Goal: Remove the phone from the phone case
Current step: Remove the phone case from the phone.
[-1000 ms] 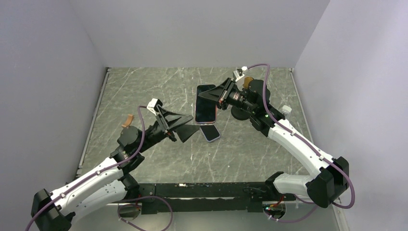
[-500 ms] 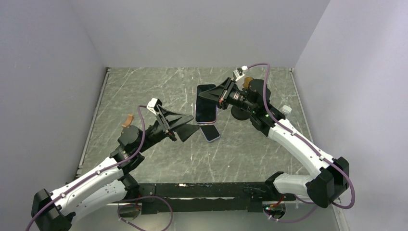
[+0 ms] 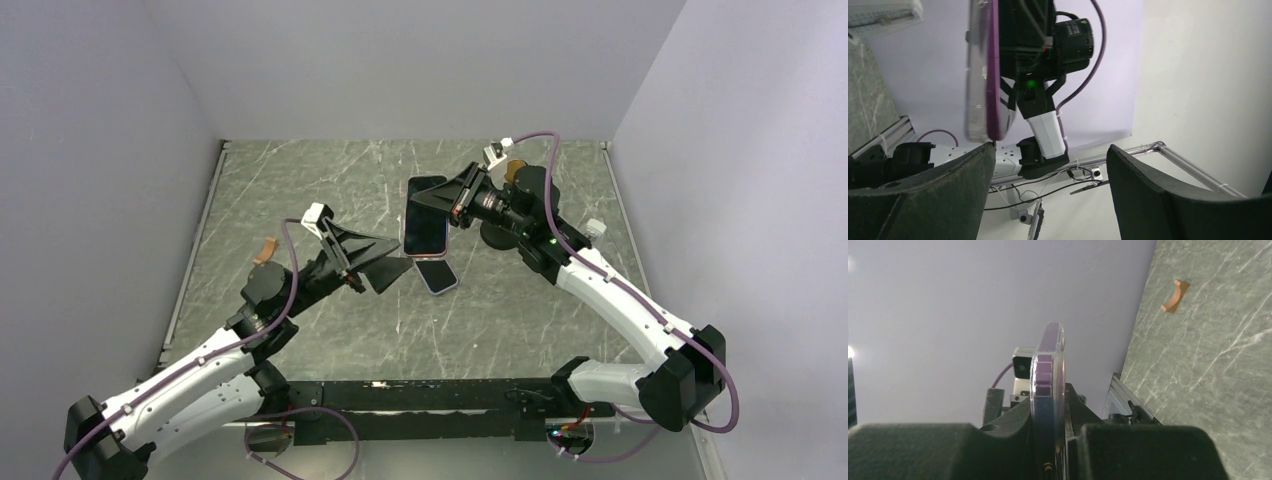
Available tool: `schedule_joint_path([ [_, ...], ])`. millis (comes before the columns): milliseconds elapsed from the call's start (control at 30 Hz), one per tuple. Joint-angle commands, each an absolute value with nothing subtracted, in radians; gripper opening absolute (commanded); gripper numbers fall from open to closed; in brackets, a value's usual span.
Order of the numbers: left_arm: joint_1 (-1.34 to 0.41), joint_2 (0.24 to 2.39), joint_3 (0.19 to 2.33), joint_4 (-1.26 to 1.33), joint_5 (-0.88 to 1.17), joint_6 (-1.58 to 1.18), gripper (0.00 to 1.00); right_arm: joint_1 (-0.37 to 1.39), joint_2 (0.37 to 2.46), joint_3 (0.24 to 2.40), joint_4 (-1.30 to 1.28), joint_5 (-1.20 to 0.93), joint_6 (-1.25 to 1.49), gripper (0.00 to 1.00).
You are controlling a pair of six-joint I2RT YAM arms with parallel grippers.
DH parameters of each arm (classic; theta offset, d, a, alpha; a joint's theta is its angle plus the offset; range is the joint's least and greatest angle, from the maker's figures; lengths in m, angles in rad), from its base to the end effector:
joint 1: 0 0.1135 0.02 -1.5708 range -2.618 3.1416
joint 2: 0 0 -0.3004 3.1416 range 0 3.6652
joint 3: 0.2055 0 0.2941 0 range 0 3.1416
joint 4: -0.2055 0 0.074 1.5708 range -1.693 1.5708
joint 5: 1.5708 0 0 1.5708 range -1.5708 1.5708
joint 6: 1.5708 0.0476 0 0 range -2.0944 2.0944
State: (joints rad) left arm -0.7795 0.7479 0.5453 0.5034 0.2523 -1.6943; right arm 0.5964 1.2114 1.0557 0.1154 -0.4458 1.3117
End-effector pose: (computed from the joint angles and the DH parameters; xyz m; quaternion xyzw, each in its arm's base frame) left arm 0.1400 -0.1551 0.3542 -0.1690 0.5727 -0.7790 0.1912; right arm 0.2573 0.1995 0.4046 0.1028 0.7125 0.6433 0.2607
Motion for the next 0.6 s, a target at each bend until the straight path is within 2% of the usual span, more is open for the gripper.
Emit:
schedule_joint_path([
  [0,-0.771,0.697,0.564,0.551,0.171,-1.669,0.84,0.616,1.196,1.097,0.142,-0.477,1.301,0.0],
  [367,-0.77,0.724,0.6,0.527,0.217,-1.643,0.83,0.631,1.196,1.102,0.169,-0.467,1.349,0.0],
  [467,-0.77,0.708,0.653,0.408,0.241,-1.542,0.85,0.632,1.188,1.121,0.094,-0.431,1.369,0.0],
  [567,-0.77,0.695,0.785,0.152,0.265,-1.374,0.87,0.626,1.177,1.129,0.032,-0.385,1.408,0.0],
])
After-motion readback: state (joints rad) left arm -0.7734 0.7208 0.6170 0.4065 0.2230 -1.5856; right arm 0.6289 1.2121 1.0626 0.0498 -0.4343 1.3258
